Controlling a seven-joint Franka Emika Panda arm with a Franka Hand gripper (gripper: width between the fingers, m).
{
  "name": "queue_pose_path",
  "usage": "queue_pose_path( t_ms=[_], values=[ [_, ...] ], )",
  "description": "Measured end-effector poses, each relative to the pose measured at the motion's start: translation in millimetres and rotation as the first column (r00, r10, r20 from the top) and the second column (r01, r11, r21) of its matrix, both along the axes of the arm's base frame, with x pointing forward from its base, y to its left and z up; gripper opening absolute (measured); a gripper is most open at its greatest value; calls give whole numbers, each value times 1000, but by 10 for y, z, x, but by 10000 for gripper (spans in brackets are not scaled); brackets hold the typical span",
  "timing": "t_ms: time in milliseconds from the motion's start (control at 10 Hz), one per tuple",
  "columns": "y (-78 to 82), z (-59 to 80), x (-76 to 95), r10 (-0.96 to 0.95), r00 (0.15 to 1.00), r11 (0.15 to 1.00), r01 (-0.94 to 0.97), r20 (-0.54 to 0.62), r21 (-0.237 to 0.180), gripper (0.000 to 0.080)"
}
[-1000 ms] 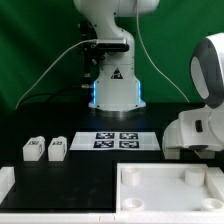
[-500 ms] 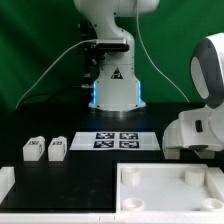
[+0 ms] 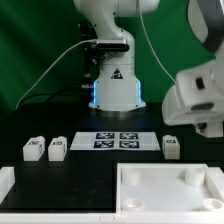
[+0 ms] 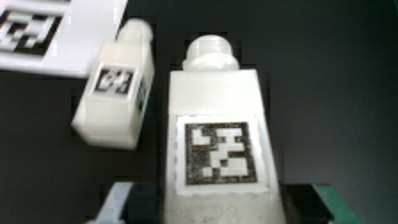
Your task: Assemble one leg
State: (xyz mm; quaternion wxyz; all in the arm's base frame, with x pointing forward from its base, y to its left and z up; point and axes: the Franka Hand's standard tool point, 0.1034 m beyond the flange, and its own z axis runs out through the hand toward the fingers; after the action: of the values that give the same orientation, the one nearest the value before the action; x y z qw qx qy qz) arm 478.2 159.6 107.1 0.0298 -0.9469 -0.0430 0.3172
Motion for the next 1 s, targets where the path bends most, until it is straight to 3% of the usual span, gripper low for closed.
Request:
queue_pose_path(
  t_ms=[100,200,400,600,700,800,1000],
  values=[
    [-74,205,141,-15,996,1000,14,83,9,291],
    [-87,326,292,-35,976,999,31,217,22,291],
    [-79,253,217,-46,928,999,36,370,35,292],
    [-99,265,393,-50,799,997,5,599,76,292],
    [-283,269,615,-28,722,996,-39,692,82,292],
    [-528,497,938,-10,611,995,-73,791,68,292],
    [-691,742,1364,-15,473,995,-80,881,59,292]
  ],
)
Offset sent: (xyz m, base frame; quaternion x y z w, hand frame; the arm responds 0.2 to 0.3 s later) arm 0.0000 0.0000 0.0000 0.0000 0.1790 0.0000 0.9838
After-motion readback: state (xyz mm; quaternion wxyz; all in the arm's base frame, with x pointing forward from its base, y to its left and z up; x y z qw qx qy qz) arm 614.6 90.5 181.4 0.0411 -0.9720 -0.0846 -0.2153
